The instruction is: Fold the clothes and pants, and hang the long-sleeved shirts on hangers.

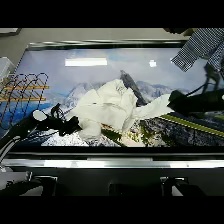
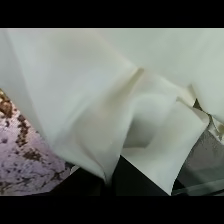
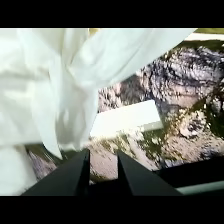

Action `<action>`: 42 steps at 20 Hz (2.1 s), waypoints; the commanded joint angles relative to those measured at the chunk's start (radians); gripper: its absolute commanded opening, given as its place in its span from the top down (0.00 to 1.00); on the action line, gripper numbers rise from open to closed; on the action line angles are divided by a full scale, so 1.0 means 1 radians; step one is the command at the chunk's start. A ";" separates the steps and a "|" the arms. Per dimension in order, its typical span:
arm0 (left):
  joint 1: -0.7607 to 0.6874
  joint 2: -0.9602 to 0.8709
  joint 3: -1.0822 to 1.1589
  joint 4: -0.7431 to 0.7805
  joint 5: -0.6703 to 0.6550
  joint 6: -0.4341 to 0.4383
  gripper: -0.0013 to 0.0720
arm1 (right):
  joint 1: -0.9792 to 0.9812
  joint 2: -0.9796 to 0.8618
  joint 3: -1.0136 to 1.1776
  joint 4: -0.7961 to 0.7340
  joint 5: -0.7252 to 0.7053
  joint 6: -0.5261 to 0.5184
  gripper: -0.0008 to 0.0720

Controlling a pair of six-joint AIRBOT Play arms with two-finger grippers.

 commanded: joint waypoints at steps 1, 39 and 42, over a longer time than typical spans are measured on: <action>0.039 0.051 0.003 0.050 -0.068 0.003 0.96 | -0.192 -0.016 0.008 0.029 -0.176 0.211 0.69; 0.060 0.181 0.380 0.290 -0.109 0.011 0.96 | -0.138 -0.226 -0.102 0.350 -0.366 -0.394 0.96; 0.060 0.278 0.600 0.443 -0.125 0.010 0.96 | -0.164 0.015 -0.071 0.280 -0.431 -0.333 0.96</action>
